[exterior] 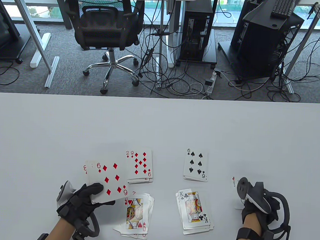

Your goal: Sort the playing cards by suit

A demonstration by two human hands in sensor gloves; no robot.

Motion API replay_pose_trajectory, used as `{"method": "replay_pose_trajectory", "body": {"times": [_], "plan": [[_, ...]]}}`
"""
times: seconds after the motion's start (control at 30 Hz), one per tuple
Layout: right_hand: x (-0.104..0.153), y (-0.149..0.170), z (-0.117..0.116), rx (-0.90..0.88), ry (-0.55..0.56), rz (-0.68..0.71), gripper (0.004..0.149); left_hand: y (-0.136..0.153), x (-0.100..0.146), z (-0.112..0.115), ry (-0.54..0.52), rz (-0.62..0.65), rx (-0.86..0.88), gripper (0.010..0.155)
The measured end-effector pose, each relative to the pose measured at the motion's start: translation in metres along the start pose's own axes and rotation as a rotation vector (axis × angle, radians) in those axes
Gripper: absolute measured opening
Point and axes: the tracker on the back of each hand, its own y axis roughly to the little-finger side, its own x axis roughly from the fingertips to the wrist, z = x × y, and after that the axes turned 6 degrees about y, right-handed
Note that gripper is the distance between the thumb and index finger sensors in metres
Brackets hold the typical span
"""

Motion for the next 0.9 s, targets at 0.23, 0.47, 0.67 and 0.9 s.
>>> {"method": "replay_pose_trajectory", "body": {"times": [0.23, 0.47, 0.67, 0.9], "plan": [[-0.005, -0.01, 0.02, 0.178, -0.009, -0.013, 0.053, 0.001, 0.0, 0.001, 0.008, -0.006, 0.003, 0.059], [0.004, -0.054, 0.089, -0.196, 0.31, 0.117, 0.054, 0.001, -0.001, 0.0, 0.011, -0.005, 0.002, 0.059], [0.037, -0.137, 0.136, -0.577, 0.441, 0.398, 0.056, 0.003, -0.001, 0.001, 0.008, -0.014, -0.003, 0.059], [0.08, -0.226, 0.165, -0.967, 0.367, 0.715, 0.064, 0.004, -0.001, 0.001, 0.013, -0.014, -0.006, 0.058]]}}
